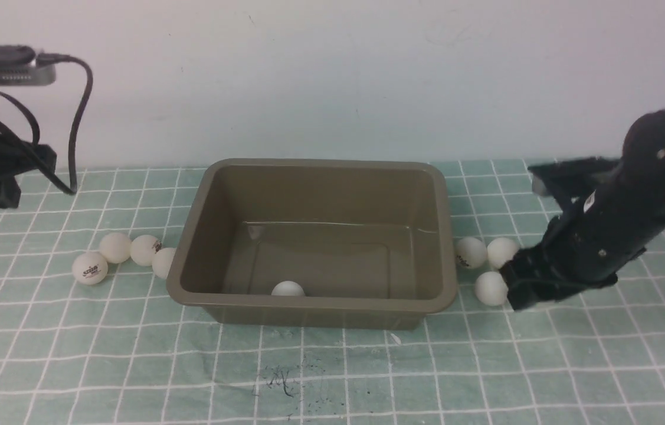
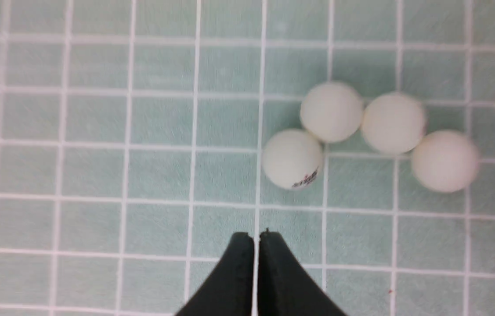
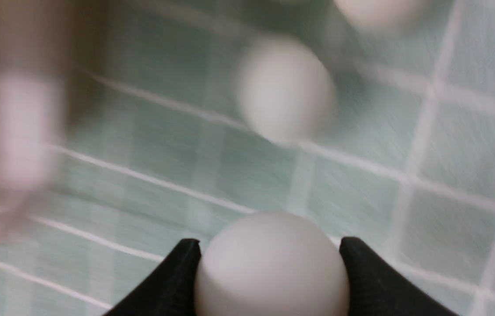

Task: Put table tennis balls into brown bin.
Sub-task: 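Reach for and grasp a ping pong ball on the table, then release the ping pong ball into the bin and lift the gripper away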

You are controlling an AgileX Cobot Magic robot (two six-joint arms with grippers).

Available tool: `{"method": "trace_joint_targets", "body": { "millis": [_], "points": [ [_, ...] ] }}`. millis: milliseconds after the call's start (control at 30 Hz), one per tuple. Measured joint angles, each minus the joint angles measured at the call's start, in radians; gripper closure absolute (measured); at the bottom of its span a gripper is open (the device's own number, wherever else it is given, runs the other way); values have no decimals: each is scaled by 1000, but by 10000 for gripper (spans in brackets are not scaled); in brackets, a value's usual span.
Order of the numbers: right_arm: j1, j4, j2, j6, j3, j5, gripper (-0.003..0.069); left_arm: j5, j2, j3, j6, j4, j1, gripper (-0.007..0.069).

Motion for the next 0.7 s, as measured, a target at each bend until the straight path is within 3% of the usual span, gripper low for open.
{"method": "trace_joint_targets", "body": {
  "millis": [67, 167, 267, 367, 400, 433, 500, 600, 700],
  "points": [
    [36, 46, -41, -29, -15, -48, 299, -4, 35, 0, 35, -25, 4, 609],
    [113, 102, -46, -67, -89, -110, 299, -39, 110, 0, 108, -99, 5, 524],
    [173, 111, 31, -81, -213, -122, 288, -100, 182, 0, 174, -176, 5, 358],
    [185, 110, 103, -78, -320, -82, 193, -152, 240, 0, 214, -206, 5, 181],
    [185, 110, 107, -77, -327, -76, 193, -157, 240, 0, 215, -206, 5, 160],
    [184, 91, 127, -61, -382, -22, 115, -170, 269, 0, 224, -212, 5, 97],
    [177, 55, 126, -36, -424, 23, 87, -177, 299, 0, 226, -213, 5, 48],
    [142, -37, 87, 18, -452, 78, 116, -194, 345, 0, 228, -215, 5, 41],
    [76, -122, 37, 53, -450, 135, 214, -198, 370, 0, 228, -209, 5, 188]
  ]
}}
